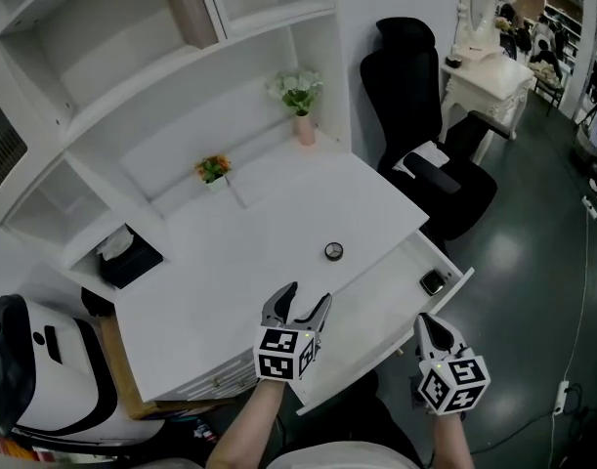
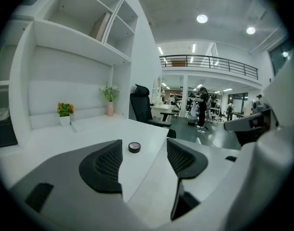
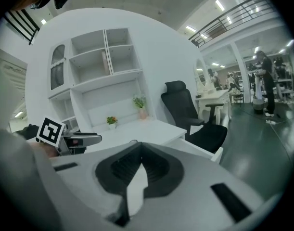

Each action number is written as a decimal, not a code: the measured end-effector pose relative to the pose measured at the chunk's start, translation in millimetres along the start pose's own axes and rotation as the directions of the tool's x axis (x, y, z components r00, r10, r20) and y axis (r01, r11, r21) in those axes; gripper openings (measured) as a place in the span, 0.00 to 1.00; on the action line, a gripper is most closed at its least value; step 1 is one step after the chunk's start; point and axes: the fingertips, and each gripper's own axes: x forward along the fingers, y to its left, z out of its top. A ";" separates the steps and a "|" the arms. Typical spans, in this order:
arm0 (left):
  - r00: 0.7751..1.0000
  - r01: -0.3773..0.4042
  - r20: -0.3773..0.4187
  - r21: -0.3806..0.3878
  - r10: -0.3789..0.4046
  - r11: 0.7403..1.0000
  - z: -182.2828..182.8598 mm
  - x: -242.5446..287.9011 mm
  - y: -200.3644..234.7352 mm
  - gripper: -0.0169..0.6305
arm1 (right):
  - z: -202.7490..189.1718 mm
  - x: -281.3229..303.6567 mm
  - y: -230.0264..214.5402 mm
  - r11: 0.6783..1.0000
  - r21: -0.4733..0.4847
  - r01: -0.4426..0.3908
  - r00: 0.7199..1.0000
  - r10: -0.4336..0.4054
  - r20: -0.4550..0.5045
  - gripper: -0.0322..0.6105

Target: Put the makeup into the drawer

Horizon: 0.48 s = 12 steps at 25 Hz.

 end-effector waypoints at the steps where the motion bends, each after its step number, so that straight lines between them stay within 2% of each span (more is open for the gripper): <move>1: 1.000 -0.002 -0.007 0.000 0.002 1.000 -0.2 5.4 1.8 0.46 | 0.7 5.7 -1.3 1.000 0.001 -0.006 1.000 0.006 -0.008 0.05; 12: 0.995 -0.035 -0.089 0.006 0.035 0.999 -16.1 68.1 19.1 0.47 | 0.5 54.2 -25.8 0.999 0.011 -0.048 0.995 0.049 -0.084 0.05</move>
